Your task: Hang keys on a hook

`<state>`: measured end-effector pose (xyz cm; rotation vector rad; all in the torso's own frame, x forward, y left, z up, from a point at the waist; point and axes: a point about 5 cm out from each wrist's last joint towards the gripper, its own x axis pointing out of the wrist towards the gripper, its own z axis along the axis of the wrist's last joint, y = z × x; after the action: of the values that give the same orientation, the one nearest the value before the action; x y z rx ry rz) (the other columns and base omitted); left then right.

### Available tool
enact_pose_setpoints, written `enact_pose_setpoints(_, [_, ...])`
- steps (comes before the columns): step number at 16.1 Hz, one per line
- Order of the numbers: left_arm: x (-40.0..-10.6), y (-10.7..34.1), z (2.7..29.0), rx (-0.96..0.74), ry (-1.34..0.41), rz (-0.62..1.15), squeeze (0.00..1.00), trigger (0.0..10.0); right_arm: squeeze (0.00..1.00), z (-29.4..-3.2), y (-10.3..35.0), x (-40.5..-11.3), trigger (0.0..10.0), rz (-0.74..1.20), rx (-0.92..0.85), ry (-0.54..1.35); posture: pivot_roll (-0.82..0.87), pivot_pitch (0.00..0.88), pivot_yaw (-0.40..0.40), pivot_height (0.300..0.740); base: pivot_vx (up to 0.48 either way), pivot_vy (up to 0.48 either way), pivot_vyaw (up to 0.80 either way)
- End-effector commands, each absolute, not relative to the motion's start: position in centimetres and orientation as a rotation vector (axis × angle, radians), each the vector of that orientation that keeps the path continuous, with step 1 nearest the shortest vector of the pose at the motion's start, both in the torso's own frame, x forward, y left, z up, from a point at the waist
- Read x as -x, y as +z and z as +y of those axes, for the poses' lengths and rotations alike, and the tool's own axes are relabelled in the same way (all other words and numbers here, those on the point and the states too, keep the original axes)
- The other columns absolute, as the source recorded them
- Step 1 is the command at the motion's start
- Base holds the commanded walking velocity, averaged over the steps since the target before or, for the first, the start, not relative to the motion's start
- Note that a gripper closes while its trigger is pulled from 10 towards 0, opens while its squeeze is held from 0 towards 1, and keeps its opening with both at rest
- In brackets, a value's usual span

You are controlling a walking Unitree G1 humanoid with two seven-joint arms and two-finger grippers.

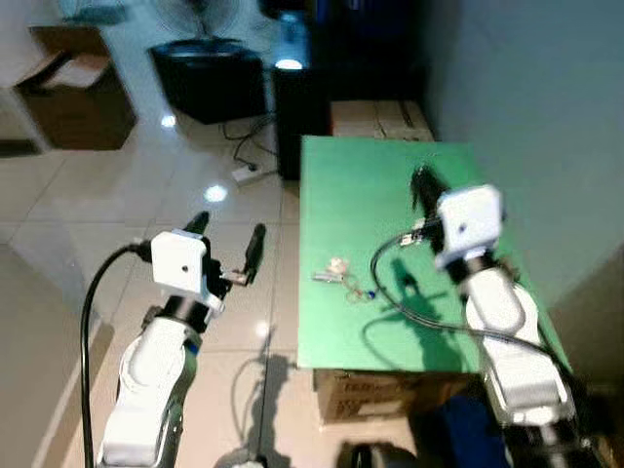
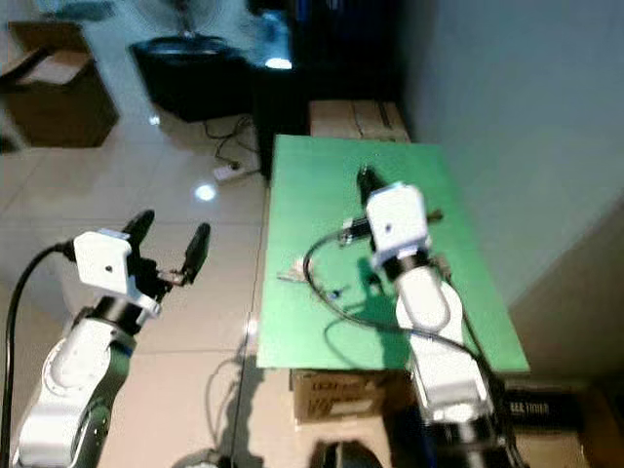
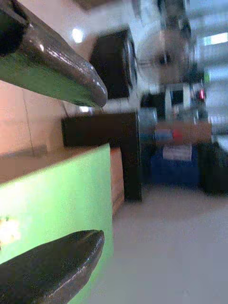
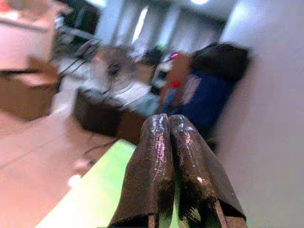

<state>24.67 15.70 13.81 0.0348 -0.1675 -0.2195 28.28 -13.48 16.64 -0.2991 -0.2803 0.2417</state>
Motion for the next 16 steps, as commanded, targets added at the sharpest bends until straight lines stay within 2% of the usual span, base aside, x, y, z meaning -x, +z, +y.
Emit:
enact_pose_setpoints(1, [-25.0, 13.5, 16.0, -0.061, -0.160, -0.135, 0.00, 10.0, 0.00, -12.8, 16.0, -28.0, 10.0, -0.237, 0.266, 0.274, -0.08, 0.000, 0.002, 0.740, 0.000, 0.000, 0.80])
enact_pose_setpoints(5, [-24.6, 12.8, 17.0, -0.102, -0.051, -0.094, 0.00, 10.0, 0.00, -11.7, 14.6, -28.1, 10.0, -0.159, 0.273, 0.327, -0.05, 0.000, -0.068, 0.740, 0.000, 0.000, 0.80])
enact_pose_setpoints(9, [-24.0, 11.2, 16.1, -0.147, -0.090, -0.030, 0.00, 10.0, 0.00, -11.4, 13.3, -28.3, 10.0, -0.121, 0.264, 0.334, -0.04, 0.000, -0.106, 0.740, 0.000, 0.000, 0.80])
enact_pose_setpoints(16, [-24.6, 11.1, 15.1, -0.104, -0.125, -0.024, 0.00, 10.0, 0.00, -12.9, 12.0, -27.6, 10.0, -0.077, 0.213, 0.252, -0.06, 0.000, -0.056, 0.740, 0.000, 0.000, 0.80])
